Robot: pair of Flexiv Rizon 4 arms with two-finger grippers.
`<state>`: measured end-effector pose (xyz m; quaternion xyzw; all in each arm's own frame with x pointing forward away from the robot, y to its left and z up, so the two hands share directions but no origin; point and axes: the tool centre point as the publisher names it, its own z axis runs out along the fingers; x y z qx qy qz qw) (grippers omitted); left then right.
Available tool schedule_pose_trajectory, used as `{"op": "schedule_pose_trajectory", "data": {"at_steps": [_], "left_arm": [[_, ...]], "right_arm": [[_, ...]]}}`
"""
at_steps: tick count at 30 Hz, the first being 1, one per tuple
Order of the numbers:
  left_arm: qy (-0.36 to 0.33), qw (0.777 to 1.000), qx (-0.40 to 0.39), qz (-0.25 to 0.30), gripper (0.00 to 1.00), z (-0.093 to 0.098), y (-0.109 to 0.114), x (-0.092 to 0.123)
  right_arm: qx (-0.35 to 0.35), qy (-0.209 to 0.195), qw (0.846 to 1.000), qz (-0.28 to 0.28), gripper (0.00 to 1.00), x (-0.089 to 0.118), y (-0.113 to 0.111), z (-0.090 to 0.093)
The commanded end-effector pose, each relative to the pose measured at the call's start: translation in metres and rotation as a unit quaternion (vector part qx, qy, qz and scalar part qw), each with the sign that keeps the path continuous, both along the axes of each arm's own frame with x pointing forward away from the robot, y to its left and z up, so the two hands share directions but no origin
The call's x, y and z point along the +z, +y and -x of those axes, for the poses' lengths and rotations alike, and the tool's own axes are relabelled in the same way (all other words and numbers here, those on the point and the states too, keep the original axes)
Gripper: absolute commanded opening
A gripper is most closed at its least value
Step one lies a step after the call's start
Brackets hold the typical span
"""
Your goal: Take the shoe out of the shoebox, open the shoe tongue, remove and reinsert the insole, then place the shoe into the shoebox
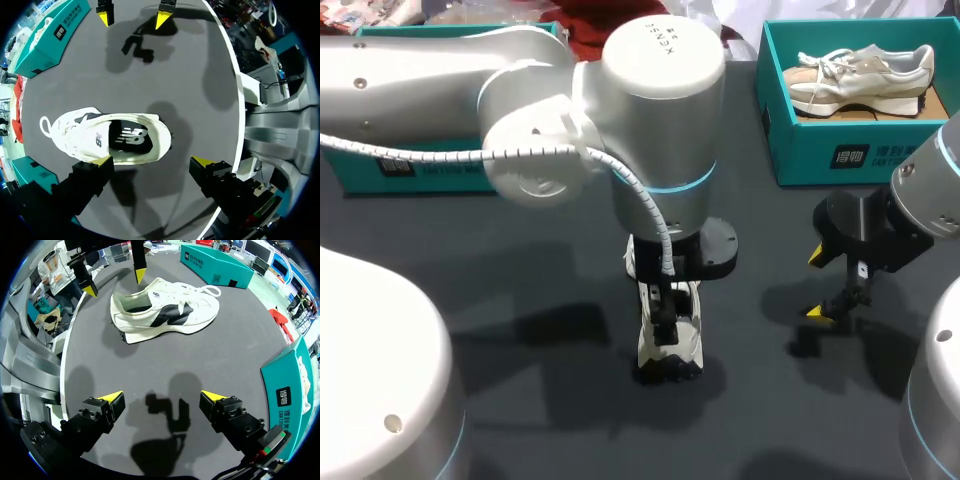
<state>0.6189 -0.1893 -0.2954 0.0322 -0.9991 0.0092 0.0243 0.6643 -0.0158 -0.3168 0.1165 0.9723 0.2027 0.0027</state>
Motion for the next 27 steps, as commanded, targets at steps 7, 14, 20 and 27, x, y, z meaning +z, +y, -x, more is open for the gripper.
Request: {"op": "schedule_pose_trajectory", "data": {"at_steps": [7, 14, 20, 27], "left_arm": [[0.004, 1.0, 0.0, -0.001, 1.0, -0.004, -0.002, -0.004], [0.012, 1.0, -0.007, -0.003, 1.0, -0.002, -0.016, -0.016], [0.015, 1.0, -0.003, -0.006, 1.0, -0.002, -0.019, -0.023], [0.019, 1.0, 0.004, -0.008, 1.0, -0.002, -0.02, -0.033]], "right_arm": [[-0.001, -0.001, 1.0, 0.001, 1.0, 0.0, 0.0, 0.002], [-0.001, -0.001, 1.0, 0.001, 1.0, 0.0, 0.0, 0.002], [-0.001, -0.001, 1.0, 0.001, 1.0, 0.0, 0.0, 0.002], [-0.001, -0.001, 1.0, 0.001, 1.0, 0.0, 0.0, 0.002]]}}
